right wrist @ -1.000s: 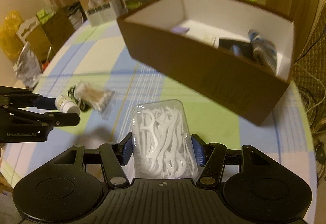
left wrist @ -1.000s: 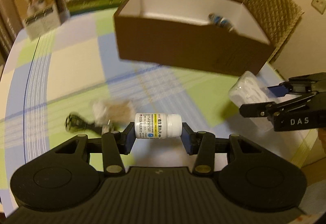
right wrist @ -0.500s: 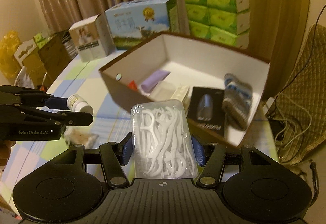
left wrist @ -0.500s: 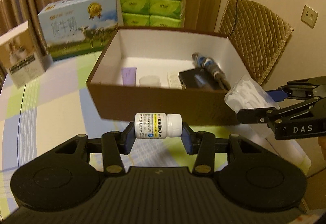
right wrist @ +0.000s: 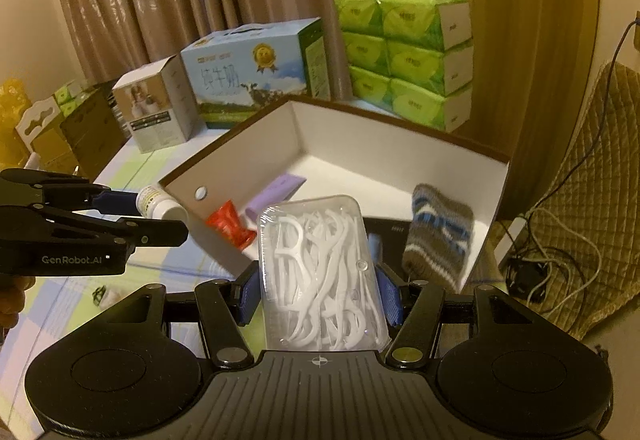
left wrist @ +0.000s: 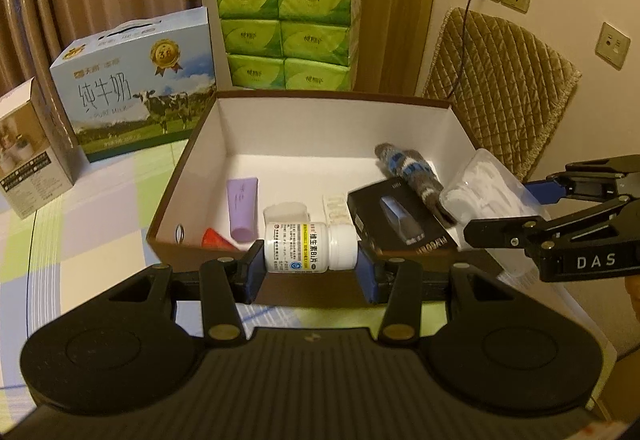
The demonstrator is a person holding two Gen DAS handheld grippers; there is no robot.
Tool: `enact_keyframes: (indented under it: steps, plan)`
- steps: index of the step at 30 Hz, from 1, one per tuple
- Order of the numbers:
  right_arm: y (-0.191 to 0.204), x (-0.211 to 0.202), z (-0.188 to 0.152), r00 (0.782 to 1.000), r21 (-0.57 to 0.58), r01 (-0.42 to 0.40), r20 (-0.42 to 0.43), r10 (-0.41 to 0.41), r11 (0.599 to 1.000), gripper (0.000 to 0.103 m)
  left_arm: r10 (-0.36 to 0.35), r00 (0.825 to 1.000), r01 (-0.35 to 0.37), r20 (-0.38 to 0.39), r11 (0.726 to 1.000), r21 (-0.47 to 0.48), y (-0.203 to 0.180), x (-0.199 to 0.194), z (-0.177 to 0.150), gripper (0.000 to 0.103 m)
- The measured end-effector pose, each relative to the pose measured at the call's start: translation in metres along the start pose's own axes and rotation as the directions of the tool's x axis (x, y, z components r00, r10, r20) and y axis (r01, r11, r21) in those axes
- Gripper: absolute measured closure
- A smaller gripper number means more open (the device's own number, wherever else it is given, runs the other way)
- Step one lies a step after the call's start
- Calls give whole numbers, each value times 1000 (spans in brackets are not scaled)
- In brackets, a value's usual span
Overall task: Organize objects
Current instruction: 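Carry the floss box with the right tool while the left tool carries the pill bottle into the brown box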
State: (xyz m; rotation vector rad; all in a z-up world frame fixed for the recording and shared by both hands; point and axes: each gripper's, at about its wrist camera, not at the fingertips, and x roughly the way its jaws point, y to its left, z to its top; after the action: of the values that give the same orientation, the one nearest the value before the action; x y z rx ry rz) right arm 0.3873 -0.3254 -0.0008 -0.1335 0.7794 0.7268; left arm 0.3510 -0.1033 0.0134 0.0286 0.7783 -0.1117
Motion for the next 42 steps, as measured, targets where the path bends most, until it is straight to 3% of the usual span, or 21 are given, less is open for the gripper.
enact_keyframes:
  steps: [10,16,24,31,42]
  plan:
    - [-20,34,31,1000,-17,8,9,-8,1000,47,5,1000,-5,-1,1000,0,7,36,32,61]
    - [-32,65,48,999,-47,51,5,-51,998,47,11,999,-11,-34,1000,9,15,70,54,61]
    - [-58,114,67,999,-8,39,-29,-39,999,47,28,995,-27,-96,1000,13,30,127,78,61]
    - [-73,152,76,995,21,51,-85,-49,998,47,35,985,-33,-169,999,14,38,170,87,62]
    - [-82,175,80,993,33,58,-109,-54,998,47,55,978,-46,-199,998,50,34,203,95,61]
